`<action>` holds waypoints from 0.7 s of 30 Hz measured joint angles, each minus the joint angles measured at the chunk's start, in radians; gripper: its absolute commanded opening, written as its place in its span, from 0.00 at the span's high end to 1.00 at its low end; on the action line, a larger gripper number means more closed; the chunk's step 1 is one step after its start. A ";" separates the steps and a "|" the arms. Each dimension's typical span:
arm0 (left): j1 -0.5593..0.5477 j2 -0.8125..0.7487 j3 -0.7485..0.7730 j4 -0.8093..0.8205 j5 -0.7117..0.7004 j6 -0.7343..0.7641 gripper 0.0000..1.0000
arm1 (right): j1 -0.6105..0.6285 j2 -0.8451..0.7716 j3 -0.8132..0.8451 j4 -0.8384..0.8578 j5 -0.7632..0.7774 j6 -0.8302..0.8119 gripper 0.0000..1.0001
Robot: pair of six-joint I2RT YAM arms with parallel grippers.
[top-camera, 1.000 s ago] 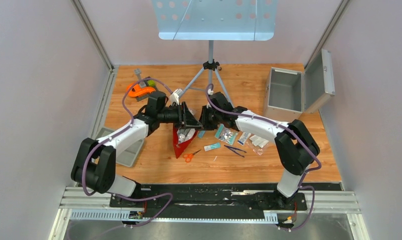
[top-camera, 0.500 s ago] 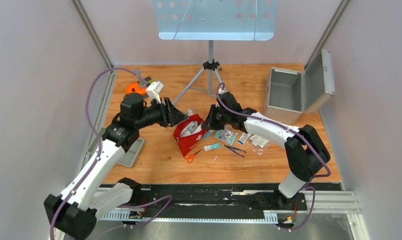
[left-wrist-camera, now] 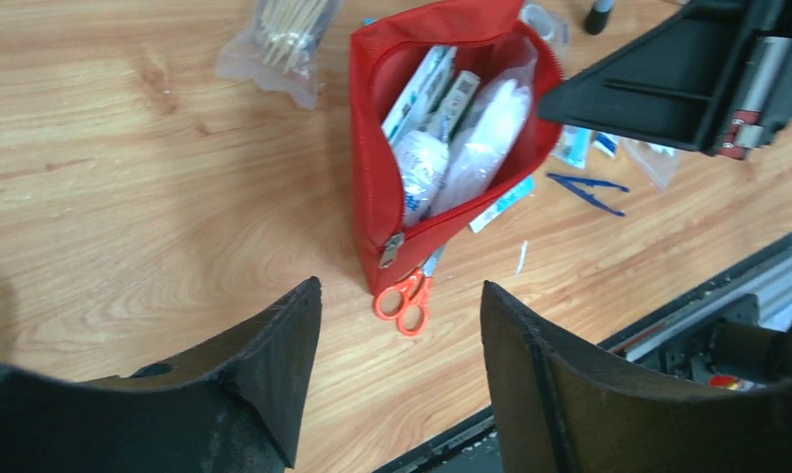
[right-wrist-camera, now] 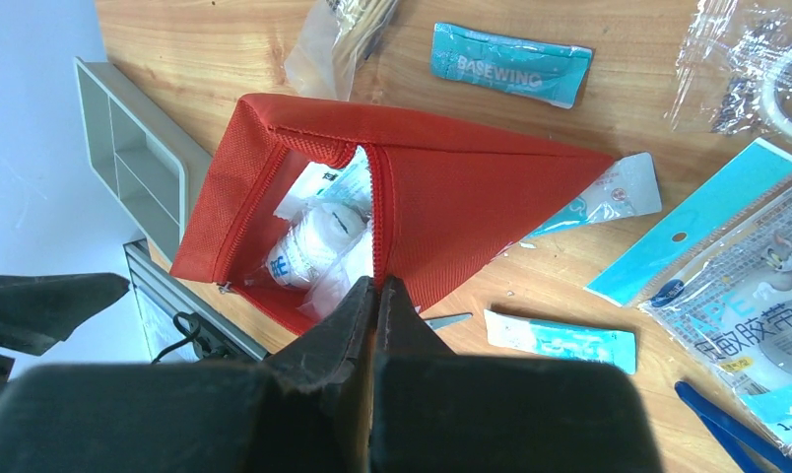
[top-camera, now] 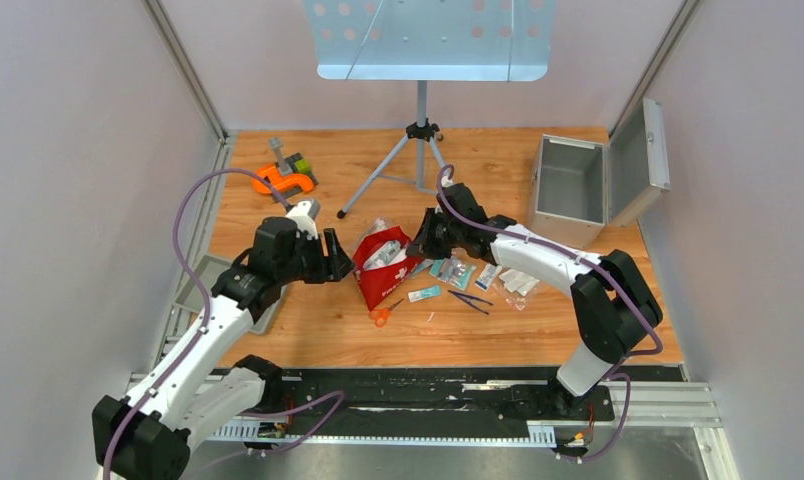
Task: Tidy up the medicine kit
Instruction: Adjust the medicine pouch at the center of the board.
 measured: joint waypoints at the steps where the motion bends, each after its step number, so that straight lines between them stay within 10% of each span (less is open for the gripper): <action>1: 0.000 0.008 -0.002 0.002 -0.012 -0.002 0.38 | 0.000 0.000 0.000 0.000 0.000 0.000 1.00; 14: 0.001 0.172 -0.044 0.130 -0.038 -0.033 0.51 | 0.000 0.000 -0.002 0.006 -0.008 0.000 1.00; 21: 0.001 0.223 -0.045 0.187 -0.019 -0.050 0.85 | 0.000 0.000 -0.010 0.019 -0.009 0.000 1.00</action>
